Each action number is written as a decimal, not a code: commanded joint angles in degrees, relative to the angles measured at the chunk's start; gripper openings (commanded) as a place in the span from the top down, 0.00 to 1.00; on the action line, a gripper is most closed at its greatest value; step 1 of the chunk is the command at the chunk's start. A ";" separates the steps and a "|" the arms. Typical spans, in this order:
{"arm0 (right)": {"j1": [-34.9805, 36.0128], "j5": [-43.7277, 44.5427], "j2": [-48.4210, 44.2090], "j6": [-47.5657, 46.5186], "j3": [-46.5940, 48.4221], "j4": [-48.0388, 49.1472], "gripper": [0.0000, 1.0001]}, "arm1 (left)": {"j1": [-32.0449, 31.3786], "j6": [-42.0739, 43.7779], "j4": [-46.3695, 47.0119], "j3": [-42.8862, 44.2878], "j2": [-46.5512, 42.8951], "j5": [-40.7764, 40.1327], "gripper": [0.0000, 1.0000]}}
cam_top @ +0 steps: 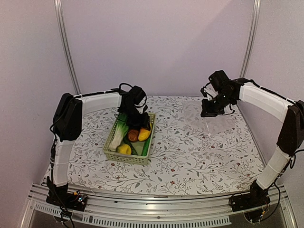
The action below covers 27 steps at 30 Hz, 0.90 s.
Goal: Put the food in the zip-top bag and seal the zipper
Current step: Pick up the fake fruit from the bin.
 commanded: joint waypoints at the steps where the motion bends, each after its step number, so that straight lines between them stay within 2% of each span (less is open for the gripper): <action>1: 0.28 -0.69 0.83 0.55 0.80 -0.93 1.00 | -0.16 -0.25 -1.24 1.37 -0.25 0.10 0.51; 6: 0.32 -0.66 0.57 0.98 1.32 -1.35 1.00 | -0.14 0.02 -2.24 0.81 -4.90 -3.61 0.61; 13: 0.76 -0.87 0.30 1.34 2.37 -1.92 1.00 | -0.19 -1.17 -2.70 0.54 -11.93 -7.28 0.62; 16: 1.12 -1.38 0.45 1.65 2.97 -1.89 1.00 | -0.73 -1.50 0.36 0.78 -14.71 -5.63 0.62; 22: 1.41 -3.65 1.28 3.08 4.07 -1.31 1.00 | -3.78 -2.22 17.55 -2.27 -19.56 3.56 0.64; 27: 1.44 -7.71 1.36 6.17 5.01 0.28 1.00 | -7.59 -5.15 38.68 -11.97 -24.44 0.98 0.65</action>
